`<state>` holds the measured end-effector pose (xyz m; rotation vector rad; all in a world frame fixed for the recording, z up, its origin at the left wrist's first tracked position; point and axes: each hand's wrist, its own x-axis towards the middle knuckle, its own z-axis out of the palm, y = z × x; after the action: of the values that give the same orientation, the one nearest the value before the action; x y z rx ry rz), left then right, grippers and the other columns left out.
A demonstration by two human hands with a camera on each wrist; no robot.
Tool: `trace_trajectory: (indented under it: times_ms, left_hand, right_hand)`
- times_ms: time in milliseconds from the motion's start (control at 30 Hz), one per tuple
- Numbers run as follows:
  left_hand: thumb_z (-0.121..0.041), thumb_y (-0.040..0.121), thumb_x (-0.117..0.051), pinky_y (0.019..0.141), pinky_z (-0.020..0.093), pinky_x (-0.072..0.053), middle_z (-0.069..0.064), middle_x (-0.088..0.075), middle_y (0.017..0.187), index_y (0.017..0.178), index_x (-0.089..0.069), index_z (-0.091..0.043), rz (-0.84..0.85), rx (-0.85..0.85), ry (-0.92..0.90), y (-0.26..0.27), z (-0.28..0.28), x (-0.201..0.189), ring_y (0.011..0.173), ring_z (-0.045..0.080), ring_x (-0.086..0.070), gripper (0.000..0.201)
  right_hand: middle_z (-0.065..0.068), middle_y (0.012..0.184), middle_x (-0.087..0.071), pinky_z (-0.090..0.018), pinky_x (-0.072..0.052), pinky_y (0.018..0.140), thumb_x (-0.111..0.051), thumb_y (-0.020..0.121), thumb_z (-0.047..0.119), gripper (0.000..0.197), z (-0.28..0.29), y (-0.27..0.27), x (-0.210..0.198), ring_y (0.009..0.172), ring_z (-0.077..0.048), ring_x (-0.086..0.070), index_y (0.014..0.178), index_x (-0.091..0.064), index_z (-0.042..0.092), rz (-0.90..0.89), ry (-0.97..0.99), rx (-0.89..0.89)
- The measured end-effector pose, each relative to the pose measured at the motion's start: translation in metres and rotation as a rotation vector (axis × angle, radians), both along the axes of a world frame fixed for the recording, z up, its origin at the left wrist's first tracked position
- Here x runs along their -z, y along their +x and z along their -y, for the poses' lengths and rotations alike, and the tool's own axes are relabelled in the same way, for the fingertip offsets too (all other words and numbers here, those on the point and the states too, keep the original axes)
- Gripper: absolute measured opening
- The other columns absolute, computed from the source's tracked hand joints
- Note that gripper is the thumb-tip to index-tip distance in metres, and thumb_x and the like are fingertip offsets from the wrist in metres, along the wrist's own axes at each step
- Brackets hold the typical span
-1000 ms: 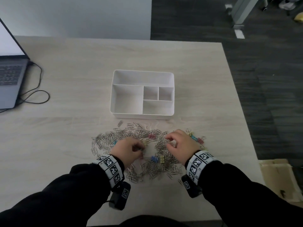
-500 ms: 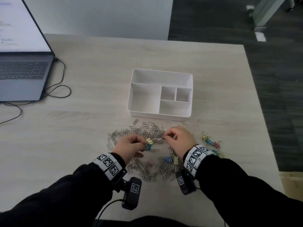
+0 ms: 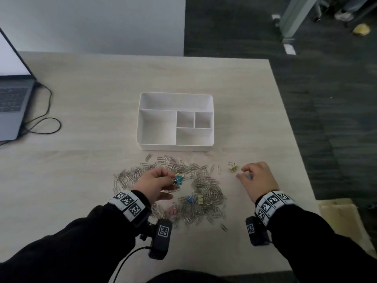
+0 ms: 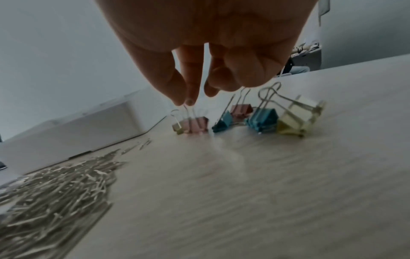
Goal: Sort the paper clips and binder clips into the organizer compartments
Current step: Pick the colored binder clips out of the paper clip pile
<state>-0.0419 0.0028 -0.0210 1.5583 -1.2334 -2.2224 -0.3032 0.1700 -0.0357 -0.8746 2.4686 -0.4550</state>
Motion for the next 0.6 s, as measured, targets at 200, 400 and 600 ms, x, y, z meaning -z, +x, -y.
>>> trace_trajectory:
  times_ms: [200,400,600]
  left_hand:
    - [0.011,0.088,-0.05,0.044,0.029,-0.053,0.016,-0.066,0.076,0.083,-0.06,-0.003,-0.096,-0.005,0.129,-0.02,-0.01,-0.009,0.059,0.021,-0.065,0.018]
    - [0.011,0.084,-0.057,0.051,0.032,-0.057,0.017,-0.068,0.079,0.083,-0.062,-0.003,-0.162,0.1,0.135,-0.03,-0.025,-0.017,0.065,0.028,-0.067,0.015]
    - [0.005,0.077,-0.072,0.063,0.036,-0.059,0.014,-0.069,0.081,0.086,-0.068,-0.003,-0.017,0.222,-0.087,-0.032,-0.04,-0.012,0.073,0.026,-0.068,0.012]
  right_hand:
    - [0.014,0.106,-0.061,-0.035,-0.059,0.077,-0.062,0.086,0.042,0.024,0.012,0.044,-0.025,0.076,-0.01,-0.062,0.108,-0.062,0.034,0.271,-0.183,-0.09]
    - [0.013,0.127,-0.057,-0.032,-0.06,0.074,-0.072,0.074,0.051,0.059,0.029,0.094,-0.036,0.1,-0.015,-0.068,0.128,-0.049,0.05,0.887,-0.27,-0.11]
    - [-0.009,0.086,-0.064,-0.026,-0.051,0.05,-0.06,0.093,0.008,0.016,0.023,0.102,-0.02,0.063,-0.016,-0.062,0.106,-0.061,0.016,1.056,-0.273,0.069]
